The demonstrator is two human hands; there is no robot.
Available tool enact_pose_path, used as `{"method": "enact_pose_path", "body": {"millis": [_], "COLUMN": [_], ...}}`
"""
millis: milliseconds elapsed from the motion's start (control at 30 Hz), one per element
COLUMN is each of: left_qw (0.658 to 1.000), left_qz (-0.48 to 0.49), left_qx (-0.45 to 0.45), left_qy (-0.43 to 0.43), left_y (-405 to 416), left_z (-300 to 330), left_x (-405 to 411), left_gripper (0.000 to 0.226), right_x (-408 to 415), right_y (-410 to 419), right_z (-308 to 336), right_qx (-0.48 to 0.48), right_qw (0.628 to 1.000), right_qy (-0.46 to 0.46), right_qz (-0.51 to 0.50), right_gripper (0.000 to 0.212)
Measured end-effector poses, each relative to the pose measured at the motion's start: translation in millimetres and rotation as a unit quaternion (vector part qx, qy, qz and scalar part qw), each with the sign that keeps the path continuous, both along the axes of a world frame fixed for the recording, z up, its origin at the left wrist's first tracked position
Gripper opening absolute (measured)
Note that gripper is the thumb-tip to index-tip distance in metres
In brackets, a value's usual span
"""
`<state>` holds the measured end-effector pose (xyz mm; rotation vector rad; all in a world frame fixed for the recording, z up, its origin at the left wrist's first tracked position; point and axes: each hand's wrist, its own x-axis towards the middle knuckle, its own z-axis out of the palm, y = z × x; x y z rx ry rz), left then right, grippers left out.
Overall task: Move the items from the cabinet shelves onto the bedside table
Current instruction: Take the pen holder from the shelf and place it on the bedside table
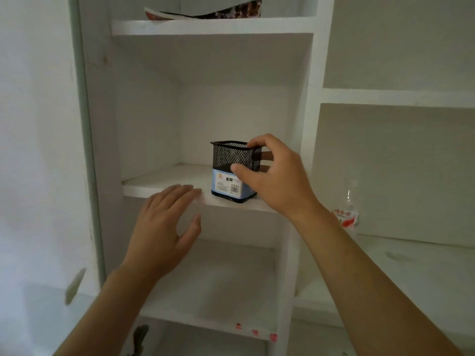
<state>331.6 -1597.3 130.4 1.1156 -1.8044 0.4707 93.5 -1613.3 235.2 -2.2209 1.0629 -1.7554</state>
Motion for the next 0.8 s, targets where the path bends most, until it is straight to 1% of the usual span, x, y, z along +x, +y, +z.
{"method": "enact_pose_path", "body": {"millis": [67, 200, 267, 400, 533, 600, 700, 800], "left_qw": [1.0, 0.996, 0.993, 0.985, 0.976, 0.97, 0.957, 0.954], "left_qz": [0.015, 0.063, 0.078, 0.103, 0.124, 0.136, 0.152, 0.138], "left_qx": [0.021, 0.063, 0.089, 0.133, 0.175, 0.198, 0.242, 0.267], "left_qy": [0.003, -0.012, -0.023, -0.024, -0.027, -0.034, -0.043, -0.025], "left_y": [20, 55, 71, 115, 177, 209, 261, 321], "left_z": [-8, -32, -47, -79, -113, -132, -162, -193], "left_x": [3, 9, 13, 26, 41, 47, 57, 69], "left_gripper": [0.048, 0.048, 0.046, 0.044, 0.045, 0.046, 0.047, 0.044], "right_x": [-2, -3, 0, 8, 15, 18, 22, 29], "right_y": [11, 32, 41, 59, 92, 115, 158, 211], "right_z": [-7, -30, -48, -98, -161, -192, -233, -267], "right_qx": [-0.019, -0.096, -0.097, -0.033, 0.037, 0.064, 0.104, 0.143], "right_qw": [0.999, 0.992, 0.99, 0.989, 0.987, 0.984, 0.975, 0.964], "right_qy": [-0.011, -0.017, -0.007, 0.051, 0.073, 0.094, 0.15, 0.181], "right_qz": [0.028, 0.078, 0.1, 0.131, 0.138, 0.136, 0.125, 0.131], "right_gripper": [0.042, 0.045, 0.045, 0.044, 0.044, 0.044, 0.043, 0.043]}}
